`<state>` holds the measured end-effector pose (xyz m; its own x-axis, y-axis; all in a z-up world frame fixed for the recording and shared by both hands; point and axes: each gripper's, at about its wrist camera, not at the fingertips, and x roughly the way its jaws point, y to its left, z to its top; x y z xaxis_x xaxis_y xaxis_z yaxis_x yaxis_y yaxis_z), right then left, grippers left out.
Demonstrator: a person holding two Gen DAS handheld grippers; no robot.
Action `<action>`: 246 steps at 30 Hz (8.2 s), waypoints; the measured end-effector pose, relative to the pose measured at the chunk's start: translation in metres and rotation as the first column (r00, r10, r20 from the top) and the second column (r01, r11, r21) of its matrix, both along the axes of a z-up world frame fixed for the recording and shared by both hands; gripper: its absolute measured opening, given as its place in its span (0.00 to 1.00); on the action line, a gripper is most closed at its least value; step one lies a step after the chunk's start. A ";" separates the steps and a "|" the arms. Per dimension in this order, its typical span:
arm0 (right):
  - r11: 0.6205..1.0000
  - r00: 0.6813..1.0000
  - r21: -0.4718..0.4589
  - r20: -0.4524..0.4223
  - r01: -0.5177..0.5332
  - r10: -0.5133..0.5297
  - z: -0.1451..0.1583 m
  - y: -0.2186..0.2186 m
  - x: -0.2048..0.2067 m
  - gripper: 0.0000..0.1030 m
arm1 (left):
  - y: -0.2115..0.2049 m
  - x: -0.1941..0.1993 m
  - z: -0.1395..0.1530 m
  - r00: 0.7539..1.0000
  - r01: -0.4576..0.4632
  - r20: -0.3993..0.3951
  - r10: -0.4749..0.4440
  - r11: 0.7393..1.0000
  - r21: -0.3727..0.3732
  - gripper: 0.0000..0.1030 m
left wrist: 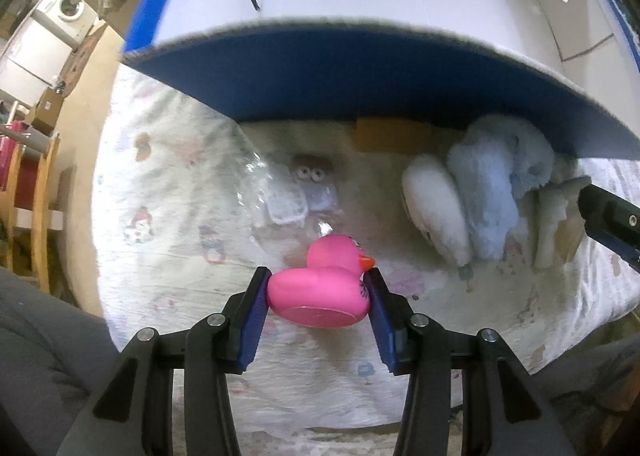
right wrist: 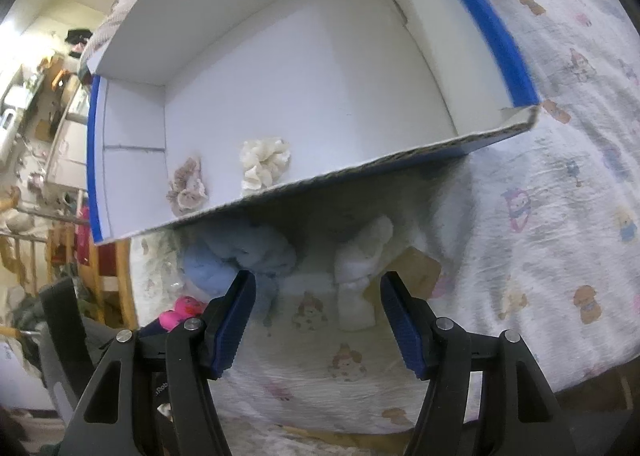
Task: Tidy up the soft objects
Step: 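Lift the pink duck with the left tool while the right tool grasps the tan sponge, then carry the pink duck and tan sponge over the box with both tools, then open the left tool to drop the duck while the right tool releases the sponge, then withdraw both open tools from the box toward the remaining items, then grasp the clear plastic bag with the left tool while the right tool grasps the blue plush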
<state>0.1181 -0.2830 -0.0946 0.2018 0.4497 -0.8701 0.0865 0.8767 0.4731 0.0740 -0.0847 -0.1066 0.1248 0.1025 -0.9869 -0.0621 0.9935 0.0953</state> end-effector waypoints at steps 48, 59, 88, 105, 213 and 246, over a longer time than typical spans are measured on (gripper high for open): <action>0.978 0.982 -0.095 -0.029 0.185 -0.188 -0.024 -0.030 -0.014 0.13 | 0.081 -0.024 0.049 0.973 0.032 0.229 -0.012 0.996 -0.081 0.42; 0.964 0.949 -0.082 0.211 0.254 -0.232 0.044 -0.020 -0.054 0.13 | 0.086 -0.032 0.059 0.965 0.003 0.259 0.031 0.991 -0.130 0.42; 0.987 0.851 0.157 0.511 0.044 -0.119 0.154 0.005 -0.053 0.13 | 0.085 -0.018 0.139 0.906 0.038 0.422 0.023 0.990 -0.135 0.42; 0.988 0.871 0.143 0.478 0.050 -0.113 0.123 0.019 0.013 0.13 | 0.065 0.059 0.153 0.886 0.114 0.458 -0.063 0.990 -0.084 0.42; 0.975 0.898 -0.191 0.441 0.110 -0.014 0.102 0.045 -0.032 1.00 | 0.101 0.001 0.102 0.916 0.057 0.402 0.016 0.984 -0.170 0.62; 0.997 0.990 -0.078 0.138 0.000 0.011 0.024 0.059 -0.020 1.00 | 0.077 0.047 -0.025 0.998 -0.062 0.009 0.064 0.987 -0.150 0.24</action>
